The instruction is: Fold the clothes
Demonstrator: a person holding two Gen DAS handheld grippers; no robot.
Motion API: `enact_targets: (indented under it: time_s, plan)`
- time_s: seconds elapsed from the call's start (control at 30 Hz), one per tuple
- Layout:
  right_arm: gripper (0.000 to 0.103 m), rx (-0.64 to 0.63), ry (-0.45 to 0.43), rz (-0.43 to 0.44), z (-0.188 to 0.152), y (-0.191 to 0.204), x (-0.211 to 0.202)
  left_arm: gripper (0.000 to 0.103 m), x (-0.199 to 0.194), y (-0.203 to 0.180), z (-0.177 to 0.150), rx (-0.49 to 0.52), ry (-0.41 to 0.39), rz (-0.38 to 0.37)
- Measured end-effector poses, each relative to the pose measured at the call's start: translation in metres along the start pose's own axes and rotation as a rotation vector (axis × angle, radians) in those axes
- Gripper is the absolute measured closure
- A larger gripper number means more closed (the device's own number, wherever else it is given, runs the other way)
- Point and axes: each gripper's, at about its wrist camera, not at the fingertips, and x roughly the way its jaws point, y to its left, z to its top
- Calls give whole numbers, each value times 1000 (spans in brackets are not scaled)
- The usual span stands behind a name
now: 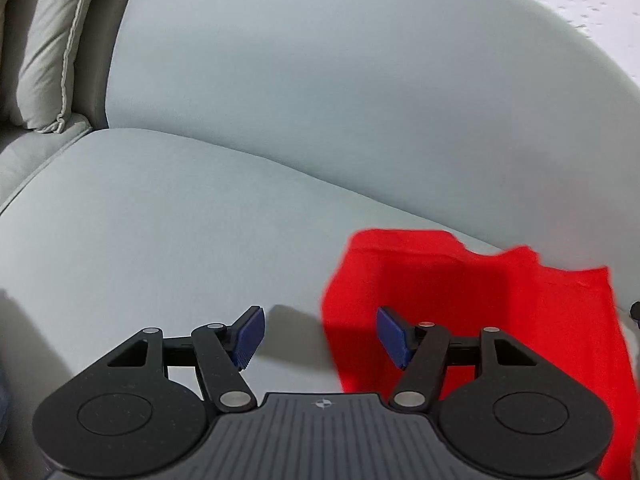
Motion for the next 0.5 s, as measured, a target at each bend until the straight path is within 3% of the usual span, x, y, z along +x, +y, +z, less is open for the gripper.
enact_targets:
  time_s: [0.2, 0.3, 0.37, 0.43, 0.5]
  plan:
    - [58, -24, -8, 6, 2, 4, 32, 47, 14, -16, -1, 143, -56, -30]
    - [58, -35, -24, 18, 3, 5, 37, 61, 18, -28, -2, 213, -72, -43]
    - [58, -39, -33, 19, 5, 6, 39, 80, 23, -28, 4, 215, -83, -81]
    - [58, -53, -46, 19, 8, 6, 43, 93, 27, -26, 8, 201, -87, -126]
    - [58, -69, -46, 10, 12, 7, 48, 94, 27, -27, 7, 222, -93, -129]
